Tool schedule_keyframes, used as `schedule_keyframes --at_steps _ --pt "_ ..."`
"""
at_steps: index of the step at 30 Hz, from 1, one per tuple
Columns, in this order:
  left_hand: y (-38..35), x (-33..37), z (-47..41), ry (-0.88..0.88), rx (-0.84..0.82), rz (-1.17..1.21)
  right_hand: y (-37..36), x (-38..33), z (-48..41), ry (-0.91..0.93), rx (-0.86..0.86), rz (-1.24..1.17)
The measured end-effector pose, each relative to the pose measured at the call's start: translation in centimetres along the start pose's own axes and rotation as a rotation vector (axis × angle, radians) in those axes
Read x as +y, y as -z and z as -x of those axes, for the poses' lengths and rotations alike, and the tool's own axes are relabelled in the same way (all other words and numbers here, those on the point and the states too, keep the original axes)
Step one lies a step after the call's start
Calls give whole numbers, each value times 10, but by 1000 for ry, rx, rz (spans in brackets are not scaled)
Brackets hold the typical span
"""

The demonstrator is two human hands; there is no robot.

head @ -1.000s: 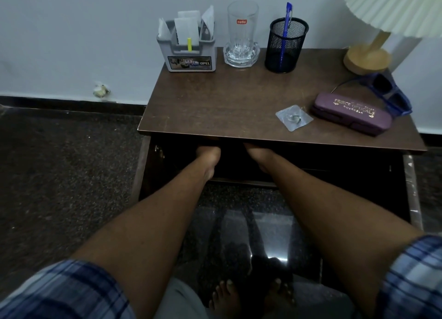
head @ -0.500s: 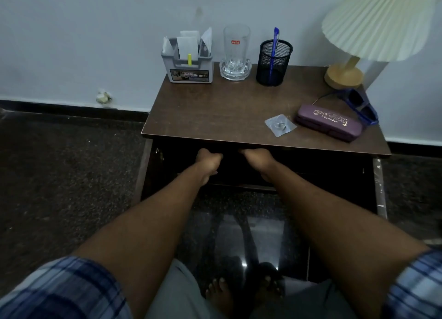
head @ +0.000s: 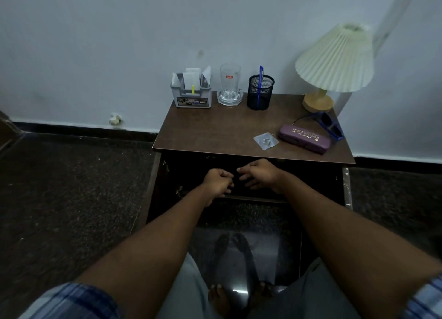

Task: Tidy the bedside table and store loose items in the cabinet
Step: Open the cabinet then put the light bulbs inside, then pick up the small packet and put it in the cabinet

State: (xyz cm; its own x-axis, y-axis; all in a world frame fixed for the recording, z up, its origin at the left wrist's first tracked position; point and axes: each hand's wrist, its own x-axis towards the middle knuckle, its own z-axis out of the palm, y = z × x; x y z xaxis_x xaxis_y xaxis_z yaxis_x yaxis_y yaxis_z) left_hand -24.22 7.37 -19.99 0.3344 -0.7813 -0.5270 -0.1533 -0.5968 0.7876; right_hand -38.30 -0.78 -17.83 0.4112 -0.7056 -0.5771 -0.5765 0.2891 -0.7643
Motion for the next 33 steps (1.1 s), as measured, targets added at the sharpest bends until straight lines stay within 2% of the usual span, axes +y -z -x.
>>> schedule_keyframes --at_steps 5,10,14,16,18,25,33 --pt "-7 8 21 -99 13 -16 20 -5 29 85 49 -9" --pt "-12 25 30 -248 67 -52 38 -5 45 233 179 -43" --pt "-16 45 27 -350 143 -33 54 -1 45 352 408 28" --pt "-19 56 24 -392 186 -29 60 0 42 363 591 114" --pt "-22 68 20 -420 223 -38 64 -1 38 353 687 137" --pt "-35 92 0 -500 235 -345 63 -3 16 307 695 177" --pt "-45 111 -29 -402 230 -417 65 -9 1 310 695 197"
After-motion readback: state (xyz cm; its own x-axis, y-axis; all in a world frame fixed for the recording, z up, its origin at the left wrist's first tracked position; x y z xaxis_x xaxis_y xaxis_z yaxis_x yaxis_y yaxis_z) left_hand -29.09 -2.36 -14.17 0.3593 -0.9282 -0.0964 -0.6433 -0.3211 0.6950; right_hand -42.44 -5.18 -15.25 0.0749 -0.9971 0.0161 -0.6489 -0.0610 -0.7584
